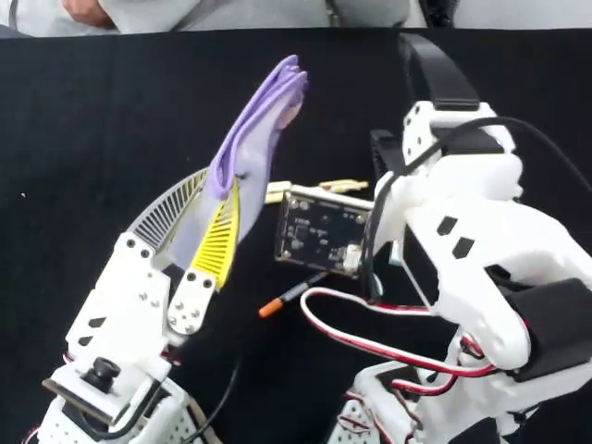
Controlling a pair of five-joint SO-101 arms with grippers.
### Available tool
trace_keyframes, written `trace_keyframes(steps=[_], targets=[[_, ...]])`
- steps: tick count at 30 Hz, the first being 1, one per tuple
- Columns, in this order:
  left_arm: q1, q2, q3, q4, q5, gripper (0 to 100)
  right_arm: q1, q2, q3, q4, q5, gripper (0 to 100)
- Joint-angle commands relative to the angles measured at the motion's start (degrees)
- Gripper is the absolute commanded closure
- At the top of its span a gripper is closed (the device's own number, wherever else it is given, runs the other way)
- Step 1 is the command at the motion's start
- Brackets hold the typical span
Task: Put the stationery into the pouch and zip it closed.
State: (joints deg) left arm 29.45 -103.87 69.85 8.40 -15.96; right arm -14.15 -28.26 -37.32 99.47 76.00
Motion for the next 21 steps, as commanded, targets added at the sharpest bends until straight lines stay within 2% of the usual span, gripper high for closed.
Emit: trace_keyframes(steps=[1, 3, 10, 15, 21], targets=[[4.53, -0.53, -1.89, -0.97, -0.18, 97, -3.6, 1.19, 0.13, 0.97, 0.44, 67.0], [6.46, -0.53, -1.89, -0.97, -1.14, 97, -5.19, 1.27, 0.04, 0.88, 0.44, 67.0], [12.88, -0.53, 2.77, 0.79, -15.91, 97, -6.07, 1.36, 0.48, -0.26, 0.44, 67.0], [14.55, -0.53, 3.03, 0.7, -19.34, 97, -9.58, 1.54, 1.01, 1.76, 1.76, 67.0], [14.46, -0.53, 3.12, 1.05, -22.15, 97, -11.34, 1.45, 9.36, 1.58, 6.07, 67.2]])
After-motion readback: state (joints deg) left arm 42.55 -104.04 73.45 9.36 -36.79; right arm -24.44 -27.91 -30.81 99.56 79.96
